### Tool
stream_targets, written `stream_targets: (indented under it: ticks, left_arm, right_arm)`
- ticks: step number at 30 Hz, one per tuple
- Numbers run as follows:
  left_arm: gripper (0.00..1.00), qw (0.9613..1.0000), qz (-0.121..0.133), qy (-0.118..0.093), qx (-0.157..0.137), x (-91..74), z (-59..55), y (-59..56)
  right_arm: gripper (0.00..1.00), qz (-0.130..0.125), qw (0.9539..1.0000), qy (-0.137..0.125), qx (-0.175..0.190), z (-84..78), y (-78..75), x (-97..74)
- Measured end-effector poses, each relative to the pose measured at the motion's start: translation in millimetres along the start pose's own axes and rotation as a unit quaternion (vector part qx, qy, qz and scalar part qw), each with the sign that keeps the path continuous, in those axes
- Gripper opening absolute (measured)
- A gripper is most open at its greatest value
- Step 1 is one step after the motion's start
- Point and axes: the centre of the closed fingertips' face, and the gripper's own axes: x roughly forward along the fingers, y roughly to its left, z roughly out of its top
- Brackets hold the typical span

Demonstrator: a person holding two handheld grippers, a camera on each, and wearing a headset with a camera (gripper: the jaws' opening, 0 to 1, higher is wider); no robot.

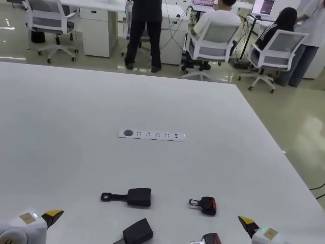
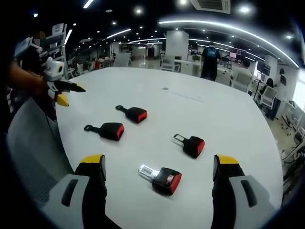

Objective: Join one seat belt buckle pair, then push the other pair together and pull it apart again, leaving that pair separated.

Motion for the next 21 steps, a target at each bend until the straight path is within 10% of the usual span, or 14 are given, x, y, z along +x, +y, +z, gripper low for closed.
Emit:
stream_targets:
  ticks: [21]
  left_arm:
    - [0.92,0.9999,-0.007,0.005,0.007,19.6,6.4,-0.7]
  right_arm:
    - [0.92,0.023,0.9996,0.019,0.002,-9.5,0.7,17.6]
